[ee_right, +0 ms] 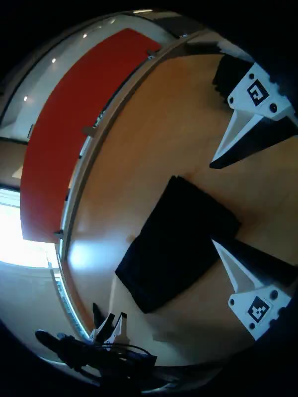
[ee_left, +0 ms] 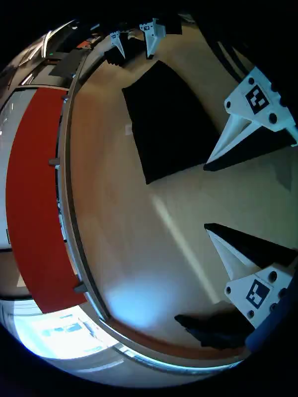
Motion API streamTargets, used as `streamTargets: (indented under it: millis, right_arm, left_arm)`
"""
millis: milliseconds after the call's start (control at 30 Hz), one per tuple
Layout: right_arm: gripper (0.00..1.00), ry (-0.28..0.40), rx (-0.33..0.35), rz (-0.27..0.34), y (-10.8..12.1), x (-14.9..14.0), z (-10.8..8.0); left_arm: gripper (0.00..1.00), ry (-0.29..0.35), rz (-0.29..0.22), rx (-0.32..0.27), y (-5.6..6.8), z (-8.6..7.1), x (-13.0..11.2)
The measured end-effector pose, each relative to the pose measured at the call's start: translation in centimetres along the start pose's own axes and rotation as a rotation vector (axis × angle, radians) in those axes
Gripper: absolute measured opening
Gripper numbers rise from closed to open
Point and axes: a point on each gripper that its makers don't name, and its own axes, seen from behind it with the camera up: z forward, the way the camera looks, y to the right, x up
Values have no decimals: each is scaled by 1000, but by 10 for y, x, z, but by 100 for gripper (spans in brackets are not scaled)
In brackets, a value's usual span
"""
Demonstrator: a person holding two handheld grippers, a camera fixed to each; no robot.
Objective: Fold towel
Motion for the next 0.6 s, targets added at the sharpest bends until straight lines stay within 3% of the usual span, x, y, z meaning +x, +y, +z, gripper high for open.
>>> streamTargets:
  millis: [367,600]
  right_arm:
    - [100,-8,82,-56,-17,-6,-1]
    - [91,-38,126,-100,-22,-14,3]
  left_arm:
    - [77,4,-64,41,-13,-30,-29]
    - [77,3,-89,72,-24,-49,-46]
